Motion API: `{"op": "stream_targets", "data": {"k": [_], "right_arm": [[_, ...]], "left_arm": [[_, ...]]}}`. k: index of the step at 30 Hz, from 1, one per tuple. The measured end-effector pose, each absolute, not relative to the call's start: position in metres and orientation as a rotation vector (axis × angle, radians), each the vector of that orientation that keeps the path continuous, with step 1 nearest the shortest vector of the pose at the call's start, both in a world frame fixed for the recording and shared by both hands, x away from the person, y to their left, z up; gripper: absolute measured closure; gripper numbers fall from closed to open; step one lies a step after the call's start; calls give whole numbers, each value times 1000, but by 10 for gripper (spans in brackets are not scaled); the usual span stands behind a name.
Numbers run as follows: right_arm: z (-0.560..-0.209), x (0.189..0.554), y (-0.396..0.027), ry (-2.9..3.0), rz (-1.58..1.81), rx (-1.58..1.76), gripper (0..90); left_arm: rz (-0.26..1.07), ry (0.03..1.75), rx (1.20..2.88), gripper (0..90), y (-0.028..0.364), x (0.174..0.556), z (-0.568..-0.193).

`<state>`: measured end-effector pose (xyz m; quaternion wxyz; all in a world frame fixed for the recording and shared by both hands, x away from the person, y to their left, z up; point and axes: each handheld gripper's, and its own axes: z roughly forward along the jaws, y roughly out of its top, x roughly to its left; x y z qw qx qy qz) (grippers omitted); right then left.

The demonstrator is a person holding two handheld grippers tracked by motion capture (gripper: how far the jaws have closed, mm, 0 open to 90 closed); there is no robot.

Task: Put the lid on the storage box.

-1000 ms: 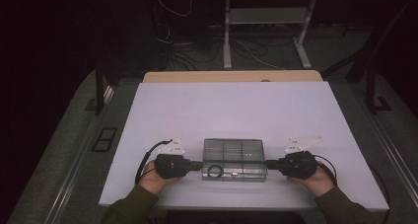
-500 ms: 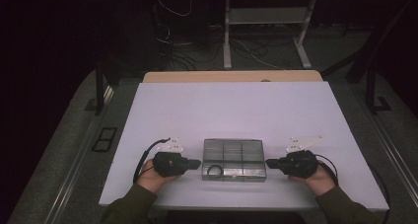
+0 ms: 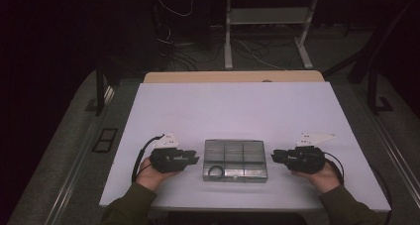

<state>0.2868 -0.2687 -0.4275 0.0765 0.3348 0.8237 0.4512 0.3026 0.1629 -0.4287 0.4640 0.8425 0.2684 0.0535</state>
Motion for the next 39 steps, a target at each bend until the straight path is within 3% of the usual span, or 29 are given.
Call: {"op": "stream_targets", "data": {"k": [9,16,39], "right_arm": [[-432,291,-278,2345,1366,1089,360],[-434,289,-288,2263,1334,1109,218],[-441,266,-309,2193,1342,1104,113]], "left_arm": [[224,708,2026,399,170,304,-431],[235,715,2017,254,173,302,-433],[278,749,1992,58,182,299,-437]]}}
